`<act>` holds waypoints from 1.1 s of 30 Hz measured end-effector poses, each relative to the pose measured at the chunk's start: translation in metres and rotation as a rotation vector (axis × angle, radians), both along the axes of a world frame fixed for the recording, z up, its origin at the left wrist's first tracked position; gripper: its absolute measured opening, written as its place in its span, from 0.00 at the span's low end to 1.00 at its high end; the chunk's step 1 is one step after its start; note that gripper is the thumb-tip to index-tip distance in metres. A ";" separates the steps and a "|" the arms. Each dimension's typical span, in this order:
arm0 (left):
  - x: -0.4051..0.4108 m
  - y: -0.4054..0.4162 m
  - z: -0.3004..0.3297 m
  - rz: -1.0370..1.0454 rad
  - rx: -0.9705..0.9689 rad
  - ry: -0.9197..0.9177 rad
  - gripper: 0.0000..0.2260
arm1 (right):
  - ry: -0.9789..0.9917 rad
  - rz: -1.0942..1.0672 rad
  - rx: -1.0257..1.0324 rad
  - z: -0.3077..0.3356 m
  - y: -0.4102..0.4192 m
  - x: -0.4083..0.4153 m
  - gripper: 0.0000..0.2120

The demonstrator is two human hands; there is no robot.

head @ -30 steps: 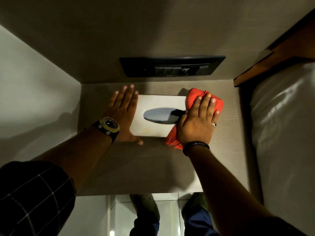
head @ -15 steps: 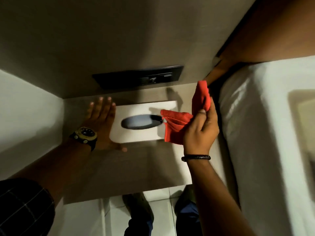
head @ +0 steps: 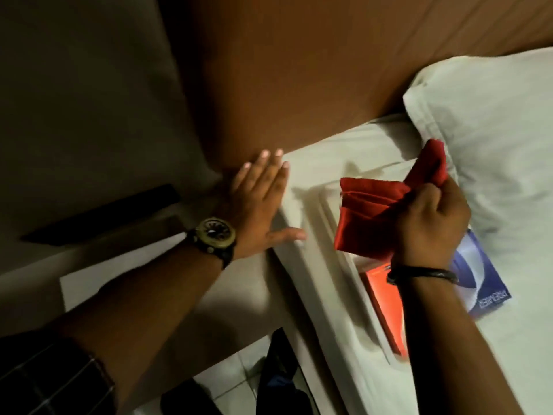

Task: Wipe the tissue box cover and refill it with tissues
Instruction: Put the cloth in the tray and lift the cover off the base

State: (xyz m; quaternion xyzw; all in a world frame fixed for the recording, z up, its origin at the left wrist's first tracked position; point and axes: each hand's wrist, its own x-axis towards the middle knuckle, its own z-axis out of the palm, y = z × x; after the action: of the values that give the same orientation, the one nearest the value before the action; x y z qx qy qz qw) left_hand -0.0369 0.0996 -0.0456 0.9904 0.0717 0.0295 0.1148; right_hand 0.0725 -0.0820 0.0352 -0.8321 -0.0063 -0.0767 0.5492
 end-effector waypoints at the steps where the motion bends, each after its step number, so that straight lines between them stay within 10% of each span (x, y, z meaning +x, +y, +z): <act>1: 0.021 -0.014 0.004 -0.035 0.006 -0.018 0.46 | 0.051 -0.031 -0.129 -0.008 -0.009 0.017 0.23; 6: 0.086 -0.054 0.005 -0.199 0.028 -0.054 0.34 | 0.525 0.243 -0.652 -0.061 -0.018 0.067 0.31; 16: 0.102 -0.059 -0.016 -0.316 0.140 0.081 0.35 | 0.507 0.551 -1.124 -0.104 -0.032 0.073 0.44; 28: 0.106 -0.064 -0.010 -0.277 0.137 0.128 0.36 | 0.533 0.605 -1.111 -0.105 -0.038 0.094 0.48; 33: 0.093 -0.064 -0.003 -0.222 0.166 0.098 0.35 | 0.237 0.664 -0.858 -0.061 -0.072 0.088 0.42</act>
State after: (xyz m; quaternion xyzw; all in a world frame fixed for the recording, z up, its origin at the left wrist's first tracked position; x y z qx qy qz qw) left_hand 0.0560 0.0355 -0.0485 0.9985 -0.0354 -0.0258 0.0317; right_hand 0.1602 -0.1537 -0.0261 -0.9375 -0.2370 0.2039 0.1529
